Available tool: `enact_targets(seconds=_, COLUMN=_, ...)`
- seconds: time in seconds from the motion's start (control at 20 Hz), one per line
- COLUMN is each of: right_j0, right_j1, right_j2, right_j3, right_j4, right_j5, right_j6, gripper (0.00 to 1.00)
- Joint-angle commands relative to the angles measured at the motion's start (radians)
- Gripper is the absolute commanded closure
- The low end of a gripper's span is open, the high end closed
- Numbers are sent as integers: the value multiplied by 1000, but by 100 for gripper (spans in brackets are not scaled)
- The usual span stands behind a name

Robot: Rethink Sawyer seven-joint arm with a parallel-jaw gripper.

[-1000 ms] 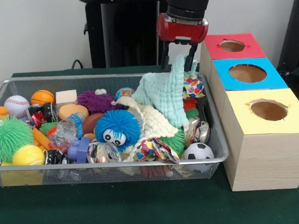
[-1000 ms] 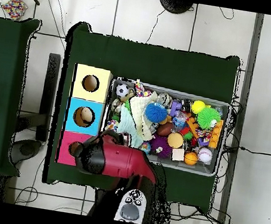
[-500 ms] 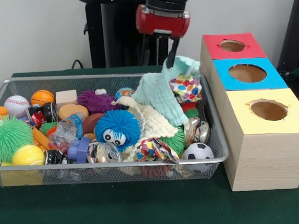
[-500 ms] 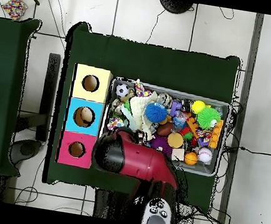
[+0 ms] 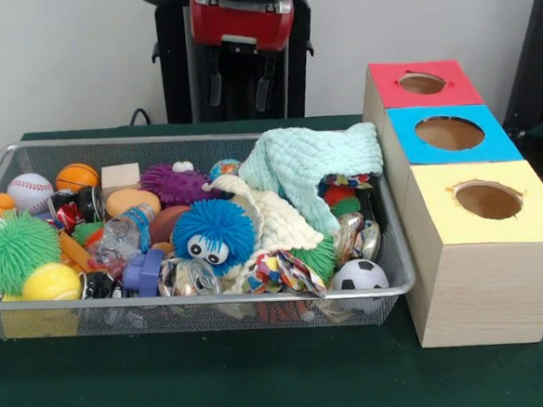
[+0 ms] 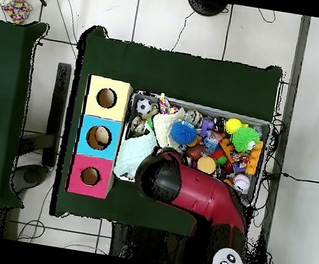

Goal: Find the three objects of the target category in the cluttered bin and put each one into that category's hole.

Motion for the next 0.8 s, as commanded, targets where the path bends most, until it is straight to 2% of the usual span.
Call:
enact_targets(seconds=0.05, right_j0=-40, right_j1=-51, right_j2=141, right_j3=-102, right_j4=3, right_j5=196, right_j6=-42, gripper=0)
enact_targets(seconds=0.2, right_j0=-71, right_j1=-56, right_j2=166, right_j3=-118, right_j4=-5, right_j5=206, right_j6=-73, gripper=0)
enact_targets(seconds=0.45, right_j0=-123, right_j1=1, right_j2=205, right_j3=-139, right_j4=-72, right_j5=109, right_j6=-111, gripper=0)
enact_targets(seconds=0.8, right_j0=-168, right_j1=84, right_j2=223, right_j3=-147, right_j4=-176, right_j5=-14, right_j6=-84, gripper=0)
